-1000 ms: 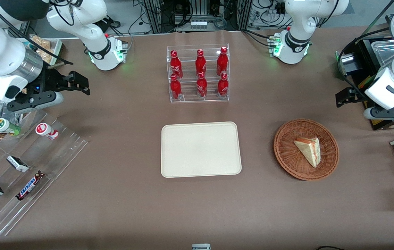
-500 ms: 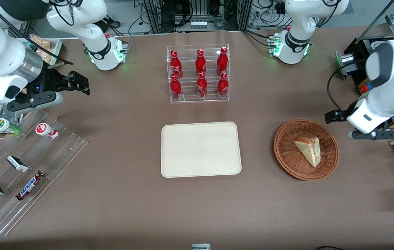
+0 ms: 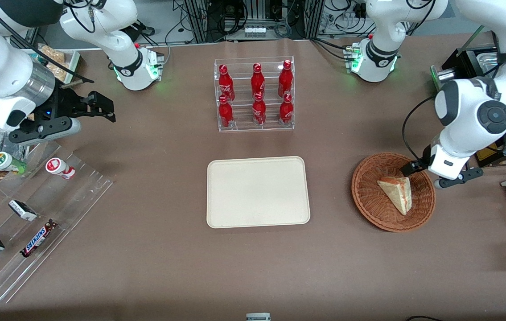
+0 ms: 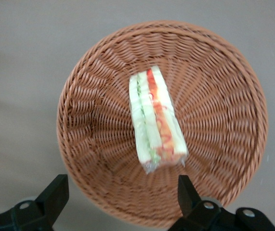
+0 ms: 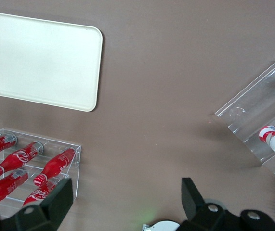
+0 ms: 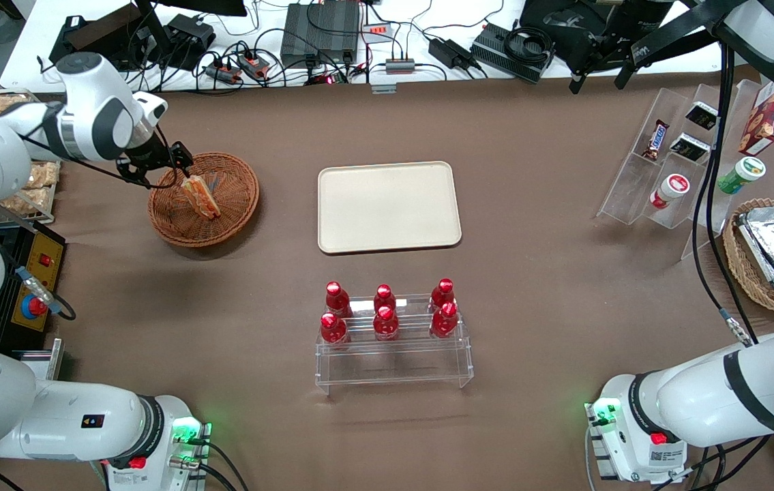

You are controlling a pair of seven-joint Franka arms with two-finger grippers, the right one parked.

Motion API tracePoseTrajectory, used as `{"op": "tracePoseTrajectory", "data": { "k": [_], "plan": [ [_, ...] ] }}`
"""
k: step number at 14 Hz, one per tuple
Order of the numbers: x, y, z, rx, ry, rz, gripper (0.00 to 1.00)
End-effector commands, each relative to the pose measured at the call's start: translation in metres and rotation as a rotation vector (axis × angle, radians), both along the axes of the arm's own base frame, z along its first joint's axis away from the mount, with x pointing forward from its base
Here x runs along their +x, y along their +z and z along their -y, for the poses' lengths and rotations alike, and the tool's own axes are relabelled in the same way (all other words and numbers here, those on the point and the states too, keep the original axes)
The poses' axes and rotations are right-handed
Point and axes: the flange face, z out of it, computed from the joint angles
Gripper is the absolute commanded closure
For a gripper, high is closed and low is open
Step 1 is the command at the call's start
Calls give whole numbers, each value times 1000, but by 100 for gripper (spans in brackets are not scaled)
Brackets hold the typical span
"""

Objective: Place sandwich from basket to tray
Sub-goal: 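Lower the open left gripper onto the wrapped sandwich in the basket, then close the left gripper on the sandwich and lift it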

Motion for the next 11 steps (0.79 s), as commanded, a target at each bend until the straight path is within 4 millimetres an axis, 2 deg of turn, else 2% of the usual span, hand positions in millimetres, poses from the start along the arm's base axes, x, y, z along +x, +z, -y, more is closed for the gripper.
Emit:
{"op": "tracePoseTrajectory", "data": {
  "k": [1,3,6,7,10,11],
  "plan": [
    [10,-21,7,-13,237,61,0],
    [15,-41,11,-20,325,86,0],
    [19,-67,12,-22,353,86,1],
    [20,-71,12,-28,365,86,13],
    [16,-75,15,-34,397,65,93],
    [20,-69,19,-36,380,71,99]
  ]
}}
